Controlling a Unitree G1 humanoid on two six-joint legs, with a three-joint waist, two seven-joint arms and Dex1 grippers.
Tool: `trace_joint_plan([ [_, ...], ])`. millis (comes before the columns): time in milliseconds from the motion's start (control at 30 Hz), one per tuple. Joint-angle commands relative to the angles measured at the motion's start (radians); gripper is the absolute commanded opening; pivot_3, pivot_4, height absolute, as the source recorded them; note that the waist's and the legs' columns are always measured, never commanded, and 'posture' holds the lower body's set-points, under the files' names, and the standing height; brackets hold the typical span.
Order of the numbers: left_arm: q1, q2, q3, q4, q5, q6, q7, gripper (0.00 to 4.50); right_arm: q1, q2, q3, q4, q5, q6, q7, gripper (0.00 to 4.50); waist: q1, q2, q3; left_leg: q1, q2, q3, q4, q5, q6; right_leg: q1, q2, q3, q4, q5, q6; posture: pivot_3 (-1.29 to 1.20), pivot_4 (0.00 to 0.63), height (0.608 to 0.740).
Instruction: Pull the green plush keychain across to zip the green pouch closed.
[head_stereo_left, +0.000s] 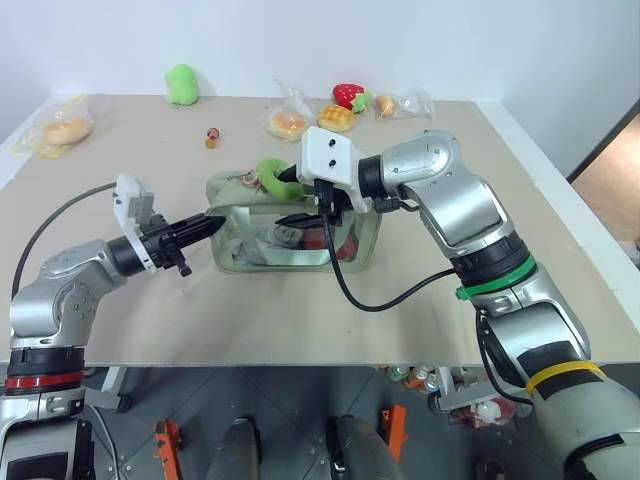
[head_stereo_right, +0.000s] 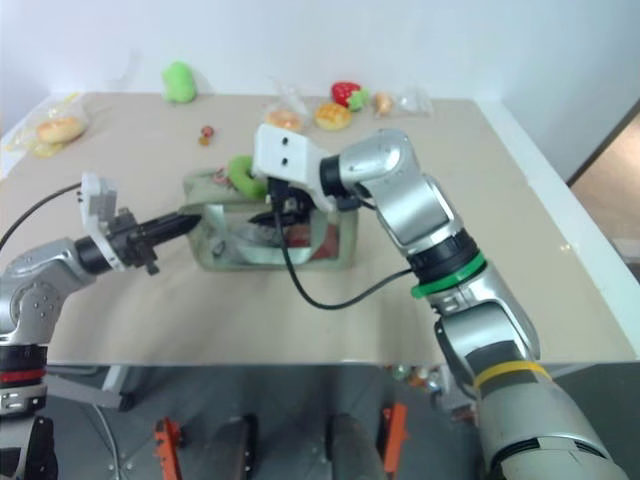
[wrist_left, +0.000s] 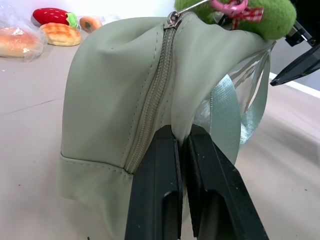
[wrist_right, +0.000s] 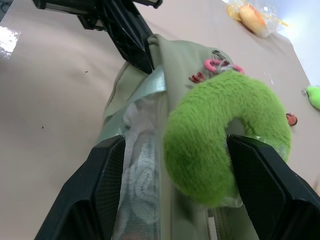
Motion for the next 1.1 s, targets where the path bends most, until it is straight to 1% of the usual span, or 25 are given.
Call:
trace_joint_plan([
  [33,0.011,-0.006,0.008,0.017,-0.001,0.009,0.009,0.0,-0.046,0.005,-0.063,0.008,0.024,0.029,0.004,3.34,0.0,0.0,0.0,0.0,0.0,0.0,0.0,0.0,0.0,0.0,0.0,0.0,0.0,0.0,0.0,0.0,0.15,0.74],
  [233,0.009,-0.01,-0.003,0.029,0.003,0.006,0.01,0.0,-0.082,0.01,-0.109,0.032,0.072,0.102,0.028,3.34,-0.001,0.0,0.0,0.0,0.0,0.0,0.0,0.0,0.0,0.0,0.0,0.0,0.0,0.0,0.0,0.0,0.15,0.74],
  [433,0.005,-0.013,-0.013,0.04,0.009,0.001,0.008,0.0,-0.069,0.021,-0.107,0.034,0.076,0.127,0.024,3.34,-0.001,0.0,0.0,0.0,0.0,0.0,0.0,0.0,0.0,0.0,0.0,0.0,0.0,0.0,0.0,0.0,0.15,0.74],
  [467,0.004,-0.013,-0.013,0.04,0.009,0.001,0.007,0.0,-0.066,0.025,-0.106,0.034,0.077,0.129,0.023,2.8,-0.001,0.0,0.0,0.0,0.0,0.0,0.0,0.0,0.0,0.0,0.0,0.0,0.0,0.0,0.0,0.0,0.15,0.74],
  [567,0.005,-0.009,-0.01,0.041,0.008,0.002,0.007,0.0,-0.06,0.029,-0.107,0.03,0.081,0.138,0.024,1.83,-0.001,0.0,0.0,0.0,0.0,0.0,0.0,0.0,0.0,0.0,0.0,0.0,0.0,0.0,0.0,0.0,0.15,0.74],
  [600,0.005,-0.008,-0.009,0.041,0.008,0.002,0.007,0.0,-0.061,0.029,-0.108,0.032,0.08,0.138,0.023,1.41,-0.001,0.0,0.0,0.0,0.0,0.0,0.0,0.0,0.0,0.0,0.0,0.0,0.0,0.0,0.0,0.0,0.15,0.74],
  [633,0.005,-0.008,-0.008,0.041,0.007,0.003,0.008,0.0,-0.061,0.029,-0.108,0.034,0.079,0.137,0.023,1.12,-0.001,0.0,0.0,0.0,0.0,0.0,0.0,0.0,0.0,0.0,0.0,0.0,0.0,0.0,0.0,0.0,0.15,0.74],
  [733,0.007,-0.009,-0.006,0.031,0.004,0.008,0.016,0.0,-0.06,0.027,-0.11,0.033,0.08,0.137,0.024,0.03,-0.001,0.0,0.0,0.0,0.0,0.0,0.0,0.0,0.0,0.0,0.0,0.0,0.0,0.0,0.0,0.0,0.15,0.74],
  [967,0.008,-0.013,-0.007,0.036,0.005,0.005,0.018,0.0,-0.093,0.027,-0.124,0.089,0.068,0.129,0.004,0.01,-0.001,0.0,0.0,0.0,0.0,0.0,0.0,0.0,0.0,0.0,0.0,0.0,0.0,0.0,0.0,0.0,0.15,0.74],
  [1100,0.008,-0.017,-0.011,0.038,0.006,0.004,0.017,0.0,-0.149,-0.016,-0.17,0.142,0.091,0.128,0.028,0.01,0.0,0.0,0.0,0.0,0.0,0.0,0.0,0.0,0.0,0.0,0.0,0.0,0.0,0.0,0.0,0.0,0.15,0.74],
])
